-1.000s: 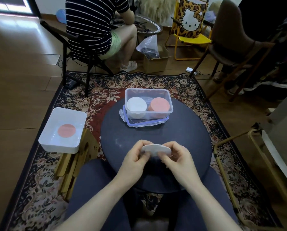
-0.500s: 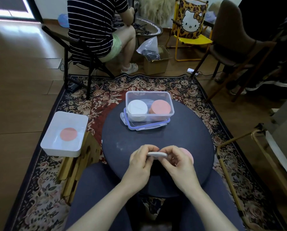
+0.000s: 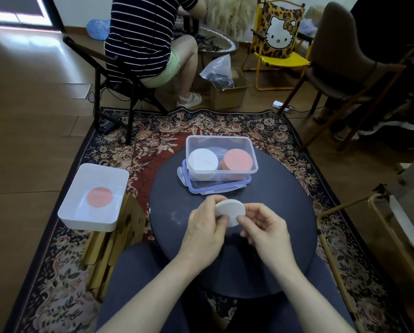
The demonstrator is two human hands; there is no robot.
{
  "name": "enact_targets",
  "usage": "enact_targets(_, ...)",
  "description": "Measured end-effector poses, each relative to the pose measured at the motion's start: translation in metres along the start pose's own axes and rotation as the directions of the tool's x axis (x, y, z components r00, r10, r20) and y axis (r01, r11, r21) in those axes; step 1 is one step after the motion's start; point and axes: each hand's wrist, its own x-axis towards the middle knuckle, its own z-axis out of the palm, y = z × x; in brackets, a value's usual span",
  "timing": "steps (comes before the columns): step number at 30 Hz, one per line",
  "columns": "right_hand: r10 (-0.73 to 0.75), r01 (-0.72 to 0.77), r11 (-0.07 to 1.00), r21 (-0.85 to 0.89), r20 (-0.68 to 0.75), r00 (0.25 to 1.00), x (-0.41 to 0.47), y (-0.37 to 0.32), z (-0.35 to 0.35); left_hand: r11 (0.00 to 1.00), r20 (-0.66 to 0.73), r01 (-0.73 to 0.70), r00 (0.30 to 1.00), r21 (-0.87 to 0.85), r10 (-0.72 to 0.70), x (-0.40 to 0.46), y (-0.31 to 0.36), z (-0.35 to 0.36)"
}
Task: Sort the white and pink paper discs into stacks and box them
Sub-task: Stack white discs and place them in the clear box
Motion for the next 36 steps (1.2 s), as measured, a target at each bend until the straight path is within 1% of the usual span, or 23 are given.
enact_targets(2, 0.029, -0.027, 0.993, 0.119, -0.022, 0.999, 0.008, -0.005, 0.004, 1.0, -0.024, -0.007, 1.0, -0.007, 0.007, 0.007, 0.001, -0.004)
enact_targets(3, 0.034, -0.028, 0.988, 0.153, -0.039, 0.999, 0.013, -0.008, 0.005, 1.0, -0.062, -0.021, 0.998, 0.007, 0.021, 0.01, 0.0, -0.005)
enact_targets(5, 0.015, -0.002, 0.988, 0.154, -0.085, 0.996, 0.027, -0.018, 0.009, 0.989, -0.174, -0.095, 0.978, 0.112, 0.114, 0.017, -0.006, -0.009)
enact_targets(7, -0.031, 0.045, 0.993, 0.109, -0.127, 0.991, 0.043, -0.032, 0.012, 0.946, -0.253, -0.142, 0.942, 0.291, 0.219, 0.027, -0.017, -0.014)
enact_targets(8, -0.061, 0.072, 0.994, 0.085, -0.132, 0.989, 0.053, -0.038, 0.014, 0.919, -0.257, -0.138, 0.935, 0.369, 0.243, 0.032, -0.024, -0.017)
enact_targets(10, -0.106, 0.111, 0.994, 0.024, -0.135, 0.985, 0.071, -0.047, 0.018, 0.879, -0.221, -0.095, 0.95, 0.467, 0.22, 0.038, -0.037, -0.02)
enact_targets(13, -0.156, 0.137, 0.982, -0.131, -0.153, 0.976, 0.094, -0.051, 0.026, 0.855, -0.166, -0.071, 0.97, 0.515, 0.18, 0.037, -0.046, -0.019)
enact_targets(15, -0.16, 0.126, 0.97, -0.207, -0.152, 0.975, 0.107, -0.051, 0.03, 0.854, -0.18, -0.061, 0.967, 0.517, 0.178, 0.034, -0.047, -0.018)
enact_targets(18, -0.126, 0.078, 0.942, -0.328, -0.127, 0.984, 0.119, -0.047, 0.036, 0.858, -0.196, -0.031, 0.969, 0.513, 0.151, 0.034, -0.048, -0.02)
enact_targets(23, -0.076, 0.061, 0.821, -0.567, -0.003, 0.997, 0.123, -0.044, 0.044, 0.869, -0.184, -0.027, 0.974, 0.495, 0.135, 0.034, -0.048, -0.021)
enact_targets(24, -0.073, 0.068, 0.775, -0.628, 0.018, 0.997, 0.123, -0.044, 0.046, 0.865, -0.184, -0.025, 0.974, 0.5, 0.134, 0.033, -0.048, -0.02)
enact_targets(26, -0.099, 0.109, 0.631, -0.768, 0.06, 0.993, 0.124, -0.043, 0.051, 0.859, -0.179, -0.018, 0.976, 0.511, 0.127, 0.034, -0.049, -0.019)
enact_targets(27, -0.118, 0.13, 0.574, -0.808, 0.076, 0.99, 0.124, -0.042, 0.053, 0.858, -0.178, -0.016, 0.976, 0.513, 0.125, 0.034, -0.049, -0.019)
enact_targets(28, -0.13, 0.142, 0.549, -0.824, 0.084, 0.988, 0.124, -0.042, 0.054, 0.859, -0.178, -0.016, 0.976, 0.511, 0.124, 0.034, -0.049, -0.019)
enact_targets(29, -0.134, 0.145, 0.552, -0.821, 0.085, 0.987, 0.123, -0.042, 0.053, 0.861, -0.179, -0.014, 0.976, 0.508, 0.121, 0.034, -0.049, -0.019)
enact_targets(31, -0.147, 0.137, 0.617, -0.775, 0.057, 0.987, 0.115, -0.047, 0.045, 0.864, -0.182, -0.008, 0.977, 0.504, 0.116, 0.034, -0.049, -0.019)
enact_targets(34, -0.247, 0.155, 0.746, -0.647, -0.053, 0.968, 0.088, -0.046, 0.014, 0.866, -0.195, -0.007, 0.973, 0.501, 0.12, 0.034, -0.05, -0.02)
enact_targets(36, -0.254, 0.136, 0.795, -0.591, -0.12, 0.96, 0.061, -0.037, -0.014, 0.866, -0.195, -0.009, 0.973, 0.499, 0.122, 0.034, -0.05, -0.02)
